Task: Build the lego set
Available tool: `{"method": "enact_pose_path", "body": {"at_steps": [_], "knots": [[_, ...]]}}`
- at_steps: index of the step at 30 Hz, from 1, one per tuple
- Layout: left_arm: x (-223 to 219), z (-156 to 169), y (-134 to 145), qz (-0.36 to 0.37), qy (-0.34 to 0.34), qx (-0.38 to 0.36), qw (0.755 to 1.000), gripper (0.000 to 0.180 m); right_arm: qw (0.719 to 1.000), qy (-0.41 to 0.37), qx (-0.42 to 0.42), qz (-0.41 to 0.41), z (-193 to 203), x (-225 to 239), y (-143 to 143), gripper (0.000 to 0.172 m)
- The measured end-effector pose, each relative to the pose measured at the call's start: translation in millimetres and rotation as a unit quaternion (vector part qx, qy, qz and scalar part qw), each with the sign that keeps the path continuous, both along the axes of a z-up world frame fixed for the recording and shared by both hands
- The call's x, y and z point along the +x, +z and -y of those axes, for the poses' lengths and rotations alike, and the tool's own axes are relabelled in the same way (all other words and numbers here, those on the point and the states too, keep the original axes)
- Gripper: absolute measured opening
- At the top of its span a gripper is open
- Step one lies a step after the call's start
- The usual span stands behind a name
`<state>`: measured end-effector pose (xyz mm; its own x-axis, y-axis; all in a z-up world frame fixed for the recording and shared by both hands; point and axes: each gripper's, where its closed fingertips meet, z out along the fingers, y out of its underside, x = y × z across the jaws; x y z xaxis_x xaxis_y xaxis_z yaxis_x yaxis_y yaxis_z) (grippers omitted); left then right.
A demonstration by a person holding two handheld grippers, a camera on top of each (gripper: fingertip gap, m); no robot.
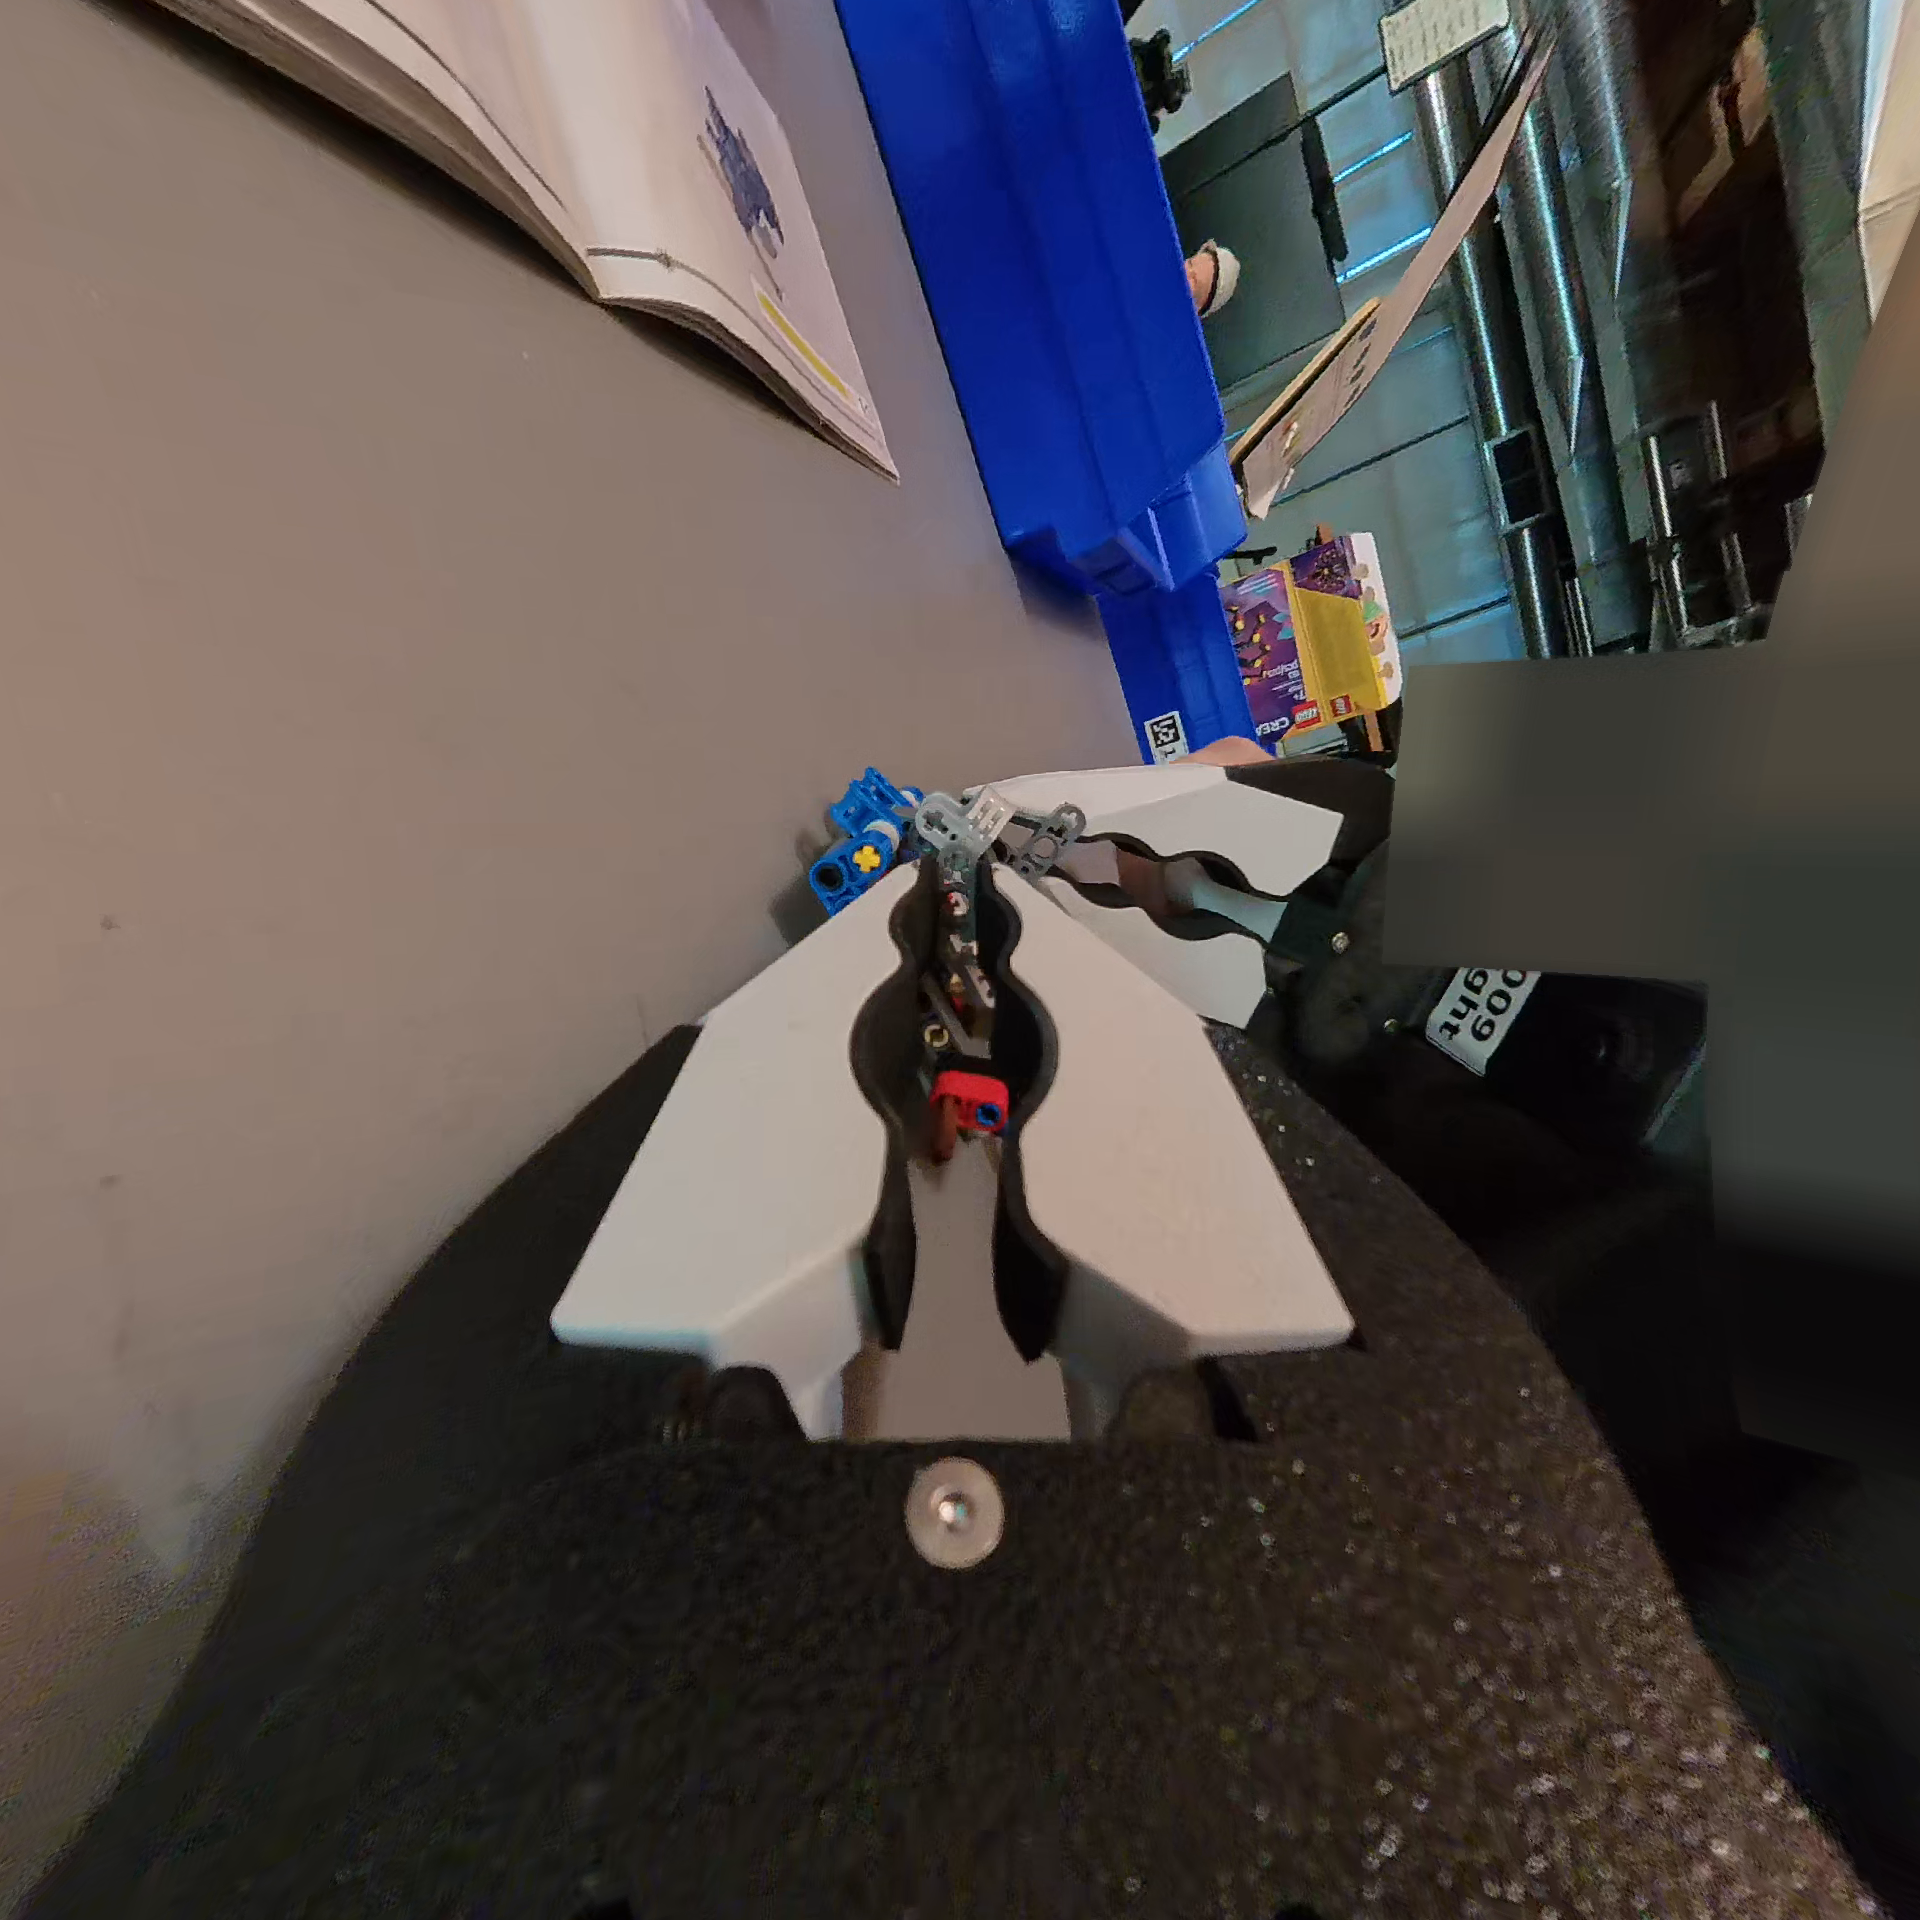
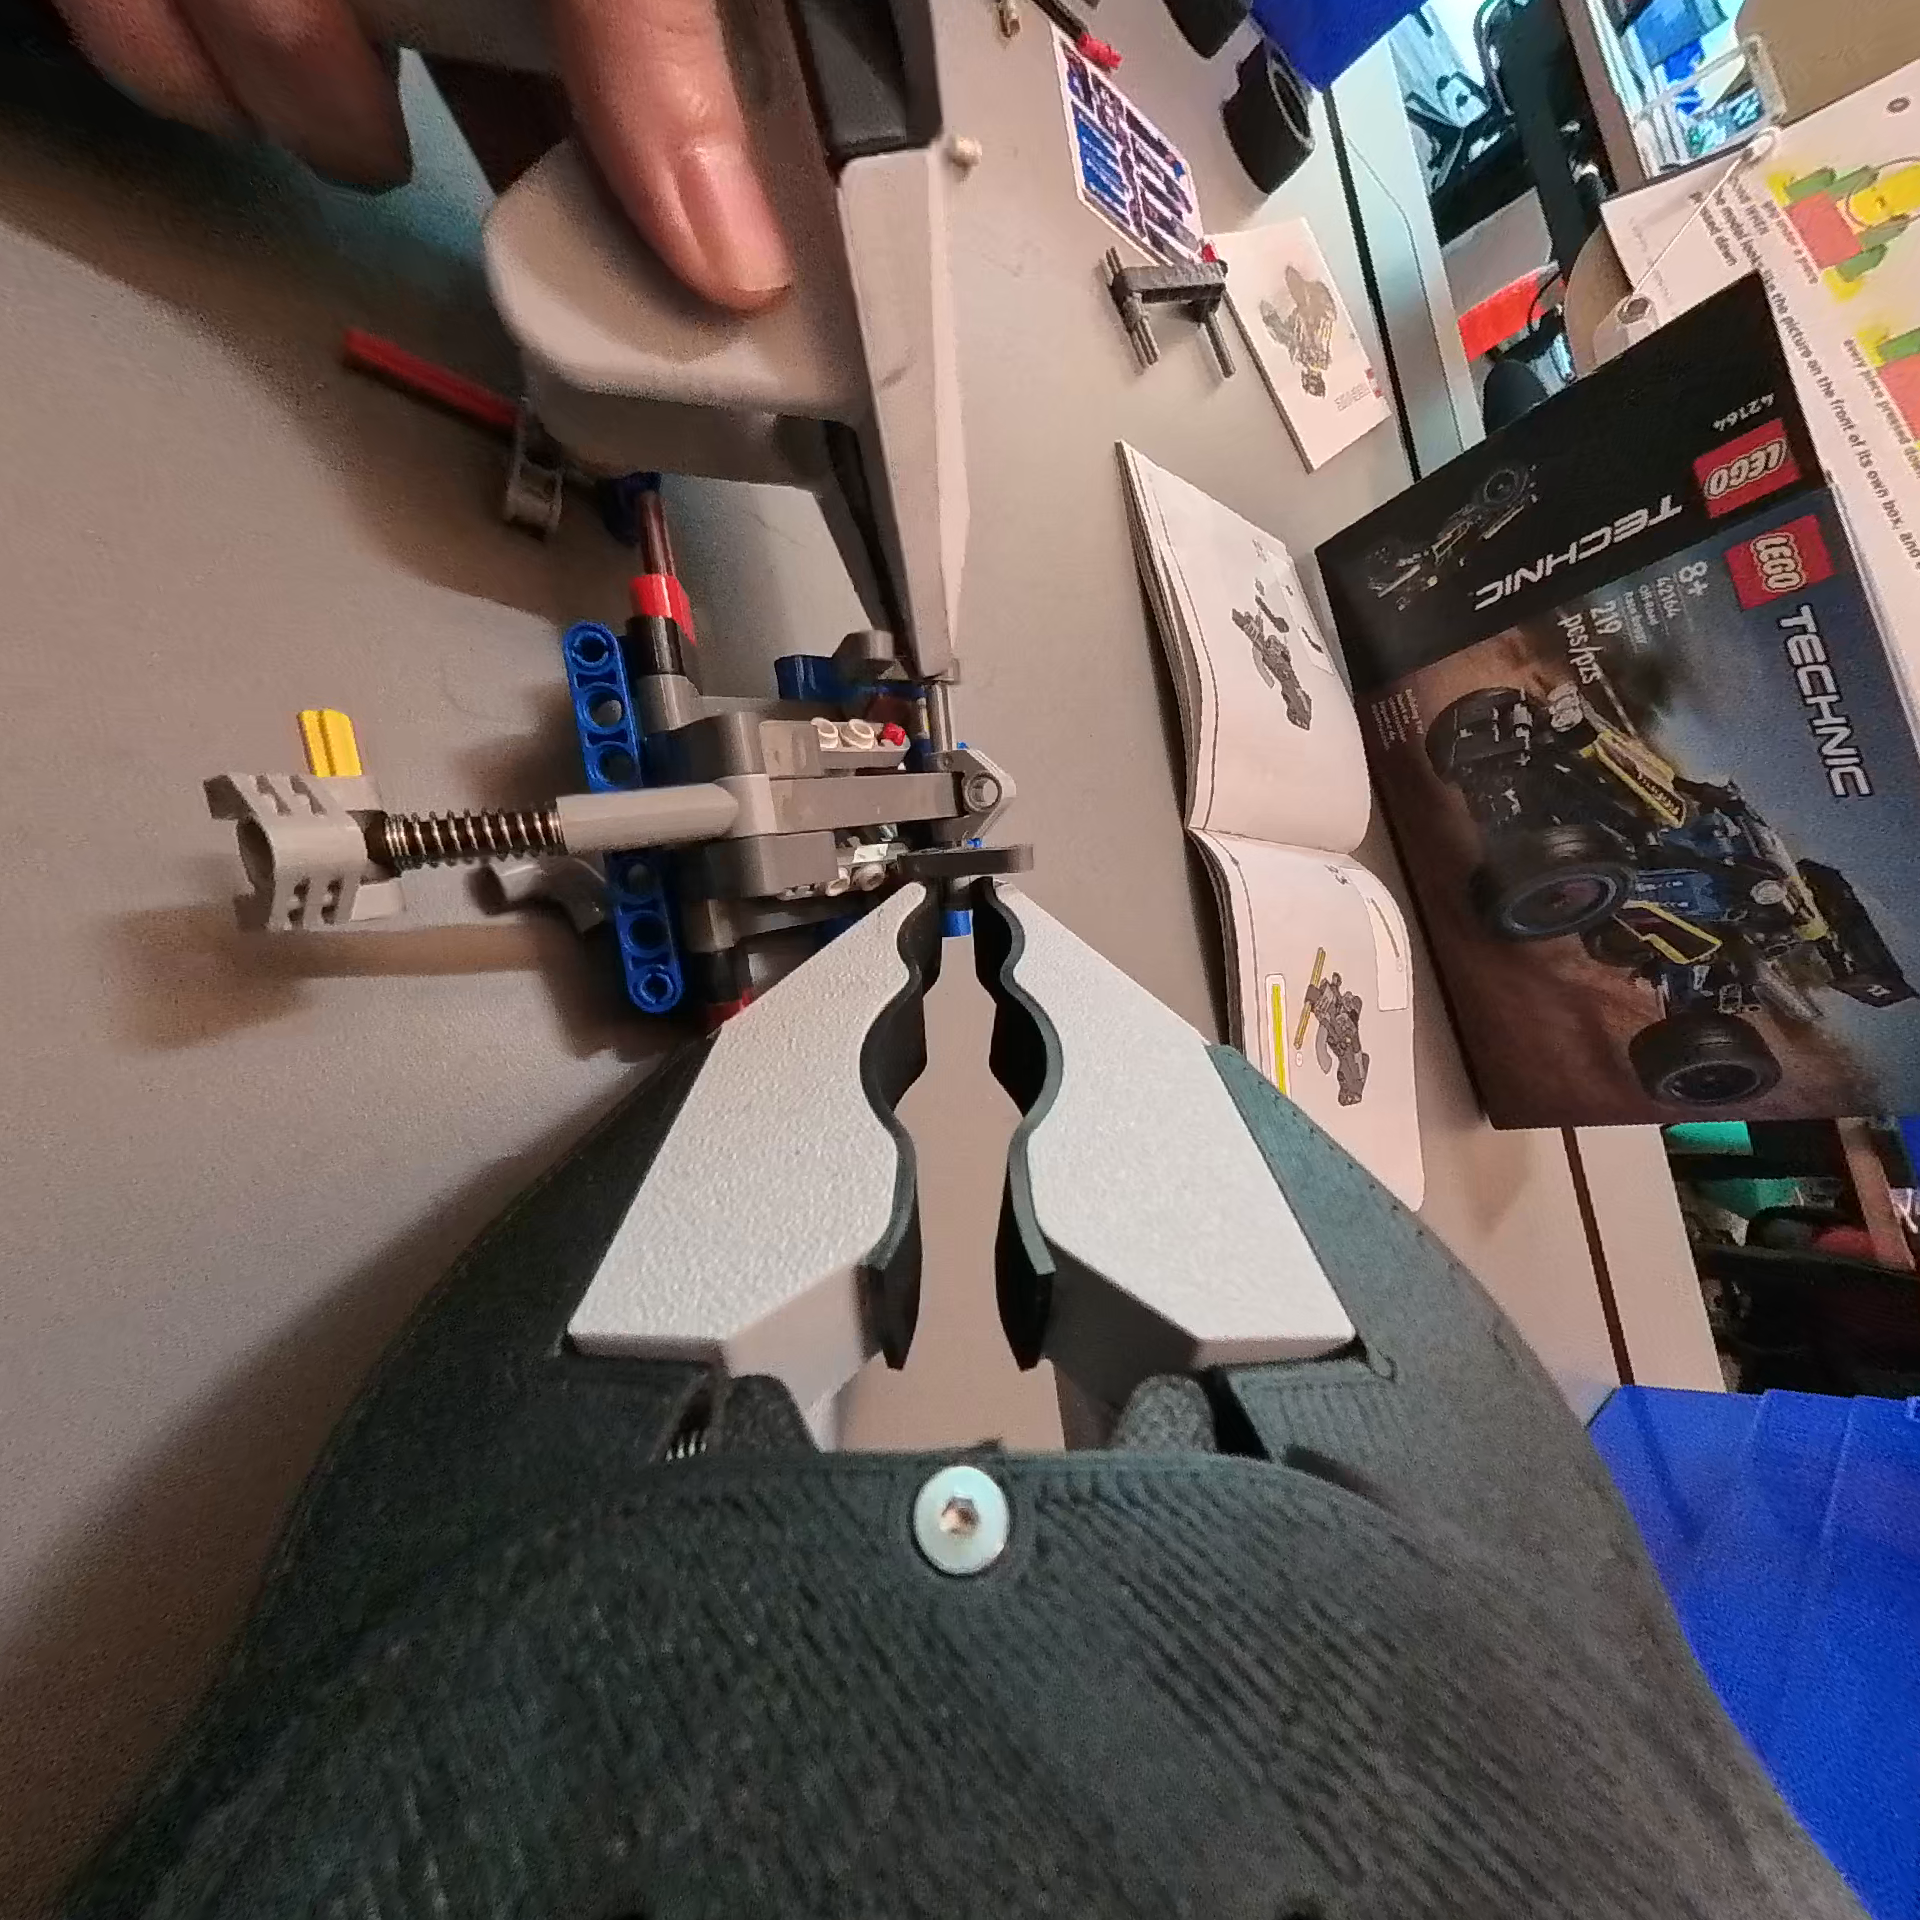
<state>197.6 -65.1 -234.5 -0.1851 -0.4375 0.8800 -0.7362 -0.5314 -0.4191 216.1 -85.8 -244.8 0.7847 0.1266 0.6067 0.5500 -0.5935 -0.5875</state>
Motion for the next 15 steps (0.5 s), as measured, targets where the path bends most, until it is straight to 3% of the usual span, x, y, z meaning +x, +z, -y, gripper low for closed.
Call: {"method": "enact_pose_path", "body": {"at_steps": [1,6,15], "knots": [[-0.9,0.6,0.1,0.005,0.002,0.0,1.0,0.003,1.0,-0.001,-0.001,0.0,0.0,-0.1,0.0,0.004],[-0.6,0.7,1.7,0.034,-0.005,0.05,0.998,0.003,1.0,0.002,-0.001,0.004,-0.2,-0.6,-0.1,0.003],[1.3,-1.4,0.9,-0.045,-0.016,-0.08,0.996,0.003,1.0,0.014,-0.007,0.024,-0.2,-2.1,0.3,0.003]]}}
